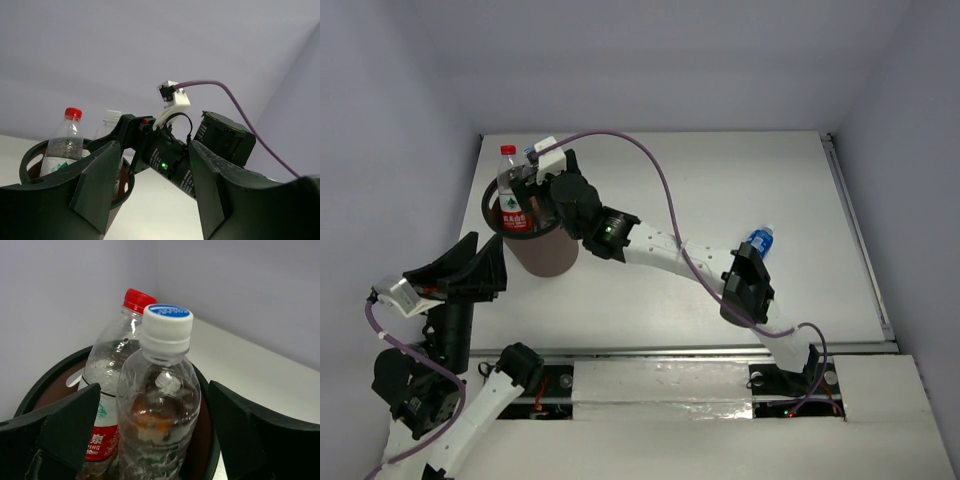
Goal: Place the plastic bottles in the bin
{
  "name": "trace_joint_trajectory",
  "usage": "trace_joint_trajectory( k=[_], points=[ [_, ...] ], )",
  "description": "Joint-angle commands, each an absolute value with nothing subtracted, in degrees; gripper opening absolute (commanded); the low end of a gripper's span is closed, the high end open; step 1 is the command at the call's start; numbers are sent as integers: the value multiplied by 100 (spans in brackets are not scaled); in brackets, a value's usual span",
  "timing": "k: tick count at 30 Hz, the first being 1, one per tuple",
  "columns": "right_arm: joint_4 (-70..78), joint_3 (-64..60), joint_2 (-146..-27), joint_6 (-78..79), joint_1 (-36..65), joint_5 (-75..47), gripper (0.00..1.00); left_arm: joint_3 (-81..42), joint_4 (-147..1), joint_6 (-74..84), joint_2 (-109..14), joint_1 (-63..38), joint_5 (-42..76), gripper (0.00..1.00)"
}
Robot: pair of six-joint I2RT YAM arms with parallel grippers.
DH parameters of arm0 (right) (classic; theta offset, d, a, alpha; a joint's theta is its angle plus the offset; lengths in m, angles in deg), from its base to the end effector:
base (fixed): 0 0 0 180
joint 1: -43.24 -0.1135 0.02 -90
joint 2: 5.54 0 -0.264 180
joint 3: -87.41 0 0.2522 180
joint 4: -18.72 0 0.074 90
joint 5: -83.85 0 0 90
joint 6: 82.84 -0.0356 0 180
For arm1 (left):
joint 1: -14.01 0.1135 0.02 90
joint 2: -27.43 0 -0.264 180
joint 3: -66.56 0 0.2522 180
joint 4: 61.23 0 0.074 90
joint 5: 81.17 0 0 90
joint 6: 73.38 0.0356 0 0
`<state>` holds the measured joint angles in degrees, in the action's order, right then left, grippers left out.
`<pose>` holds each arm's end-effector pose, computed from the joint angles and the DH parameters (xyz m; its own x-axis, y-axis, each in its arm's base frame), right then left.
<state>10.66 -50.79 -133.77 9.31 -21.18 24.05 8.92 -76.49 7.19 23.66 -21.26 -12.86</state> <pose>0.2478 0.4762 0.3680 0.0355 -0.0010 -0.9994 -0.5616 0.8272 -0.0207 -0.0014 0.0171 0.4014 0.4533 -0.5071 -0.7331 0.3802 0.8539 -0.3555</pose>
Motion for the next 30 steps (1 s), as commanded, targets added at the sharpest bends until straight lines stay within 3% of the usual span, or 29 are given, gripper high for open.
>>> trace_joint_trajectory(
  k=[1, 16, 19, 20, 21, 22, 23, 25, 26, 28, 30],
  points=[
    [1489, -5028, -13000, 901, -2119, 2567, 95, 753, -7367, 766, 2242, -2158, -1191, 54],
    [1630, -3973, -11453, 382, -2057, 2760, 100, 401, -7315, 371, 1609, -2158, -471, 53],
    [1569, -3798, -11207, 277, -2004, 2865, 100, 358, -7332, 283, 1399, -2158, -165, 40],
    [1595, -3719, -11111, 259, -2004, 2927, 99, 340, -7323, 317, 1294, -2158, -32, 29],
    [1638, -3605, -10979, 259, -2004, 2997, 96, 331, -7332, 318, 1171, -2158, 91, 25],
    [1691, -3299, -10656, 241, -2004, 3093, 89, 236, -7428, 318, 848, -2158, 345, 22],
    [1761, -3122, -10470, 232, -1943, 3294, 70, 182, -7463, 318, 662, -2158, 487, 20],
    [1718, -2753, -10066, 66, -1891, 3567, 47, 138, -7403, 239, 188, -2158, 829, 13],
    [1648, -2360, -9646, -39, -1786, 3891, 27, 147, -7341, 204, 37, -2158, 909, 10],
    [1385, -1857, -9135, -487, -1619, 3982, 18, 182, -7027, 81, -409, -2158, 1338, 1],
    [1235, -926, -8239, -977, -1311, 3859, 11, 156, -6841, -51, -806, -2211, 1550, 0]
  ],
)
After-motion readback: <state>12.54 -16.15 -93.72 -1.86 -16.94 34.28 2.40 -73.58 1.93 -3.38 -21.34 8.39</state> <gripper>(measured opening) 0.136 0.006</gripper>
